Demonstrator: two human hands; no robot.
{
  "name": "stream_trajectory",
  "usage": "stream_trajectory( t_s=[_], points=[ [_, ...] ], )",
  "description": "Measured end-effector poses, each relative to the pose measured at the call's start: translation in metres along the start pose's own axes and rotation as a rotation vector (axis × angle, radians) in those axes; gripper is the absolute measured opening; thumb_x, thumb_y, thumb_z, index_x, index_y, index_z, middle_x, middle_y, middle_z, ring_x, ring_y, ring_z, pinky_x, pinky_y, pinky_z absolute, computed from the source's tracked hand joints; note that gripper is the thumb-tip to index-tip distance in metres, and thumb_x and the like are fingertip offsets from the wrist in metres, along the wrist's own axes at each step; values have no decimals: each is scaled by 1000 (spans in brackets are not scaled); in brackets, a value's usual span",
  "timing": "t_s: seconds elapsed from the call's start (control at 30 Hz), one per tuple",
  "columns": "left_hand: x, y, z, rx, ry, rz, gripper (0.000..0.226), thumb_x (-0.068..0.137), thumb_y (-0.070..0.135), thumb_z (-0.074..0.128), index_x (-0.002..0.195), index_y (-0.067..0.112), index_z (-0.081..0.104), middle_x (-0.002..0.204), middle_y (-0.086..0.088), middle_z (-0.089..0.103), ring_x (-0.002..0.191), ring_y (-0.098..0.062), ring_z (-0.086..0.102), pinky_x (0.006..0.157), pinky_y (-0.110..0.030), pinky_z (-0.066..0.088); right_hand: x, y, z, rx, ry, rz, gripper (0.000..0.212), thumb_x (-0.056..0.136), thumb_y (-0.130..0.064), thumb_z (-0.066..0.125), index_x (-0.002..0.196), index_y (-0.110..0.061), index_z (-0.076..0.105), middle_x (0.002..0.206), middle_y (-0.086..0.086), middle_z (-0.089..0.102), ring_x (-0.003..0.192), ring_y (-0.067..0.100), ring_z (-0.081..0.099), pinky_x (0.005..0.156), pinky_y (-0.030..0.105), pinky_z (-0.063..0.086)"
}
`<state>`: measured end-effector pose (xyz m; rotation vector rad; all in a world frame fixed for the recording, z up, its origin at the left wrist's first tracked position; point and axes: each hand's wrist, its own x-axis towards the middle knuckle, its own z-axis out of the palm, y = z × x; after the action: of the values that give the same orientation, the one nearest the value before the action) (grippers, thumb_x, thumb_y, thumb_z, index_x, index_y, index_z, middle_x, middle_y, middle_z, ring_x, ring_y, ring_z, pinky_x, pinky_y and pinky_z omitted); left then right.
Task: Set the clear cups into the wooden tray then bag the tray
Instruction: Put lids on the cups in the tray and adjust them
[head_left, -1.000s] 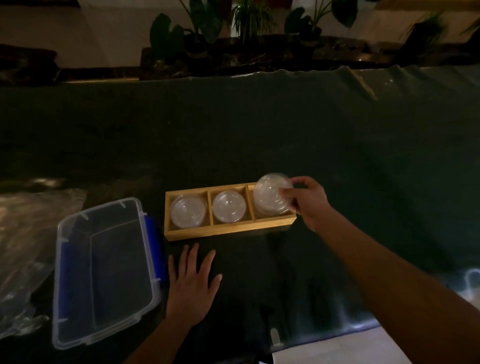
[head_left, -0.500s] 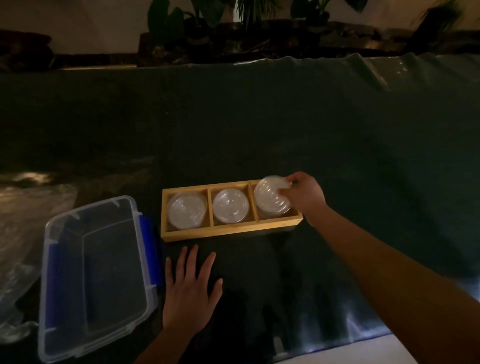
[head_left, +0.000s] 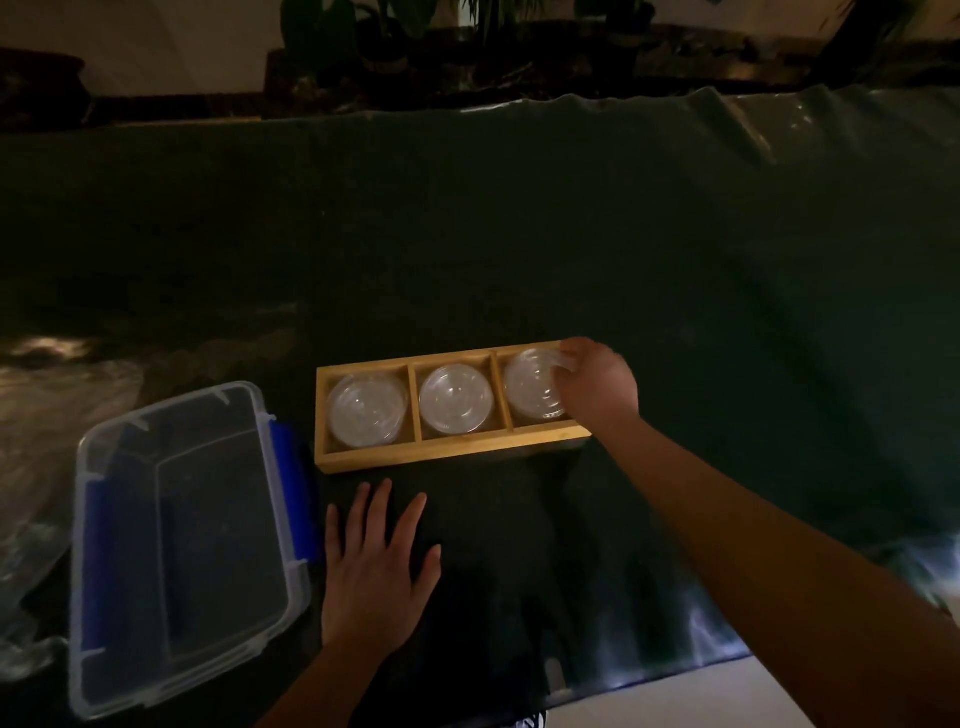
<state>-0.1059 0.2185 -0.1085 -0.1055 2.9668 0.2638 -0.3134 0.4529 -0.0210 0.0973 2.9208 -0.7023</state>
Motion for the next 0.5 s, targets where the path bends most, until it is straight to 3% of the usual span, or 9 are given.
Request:
stream_trajectory(
  t_s=[0.1, 0.23, 0.37, 0.5],
  points=[
    [0, 0, 0, -3, -4, 0, 68, 90, 65, 30, 148, 33, 46, 160, -12, 39, 152, -34, 27, 121, -63, 19, -3, 4, 0, -35, 4, -80, 55, 92, -40, 69, 141, -23, 52, 138, 4, 56, 128, 26, 49, 93, 35, 45],
    [0, -2, 1, -1, -11, 4, 67, 91, 65, 32, 149, 33, 45, 161, -11, 39, 152, -34, 26, 121, -63, 19, -8, 6, 1, -244, -94, -208, 93, 69, -71, 75, 145, -28, 44, 147, -4, 49, 137, 26, 38, 106, 47, 42],
    [0, -2, 2, 5, -12, 5, 66, 91, 65, 34, 148, 33, 46, 160, -12, 40, 151, -35, 28, 120, -64, 20, -5, 9, 5, -265, -103, -171, 91, 71, -71, 72, 143, -22, 47, 137, -1, 59, 131, 24, 47, 110, 46, 41],
    [0, -1, 3, 27, -13, -8, 66, 90, 65, 35, 146, 34, 47, 159, -11, 41, 150, -34, 29, 120, -63, 22, -6, 12, 8, -233, -93, -158, 94, 75, -68, 72, 149, -19, 41, 150, 1, 47, 136, 27, 39, 111, 47, 40]
  ],
)
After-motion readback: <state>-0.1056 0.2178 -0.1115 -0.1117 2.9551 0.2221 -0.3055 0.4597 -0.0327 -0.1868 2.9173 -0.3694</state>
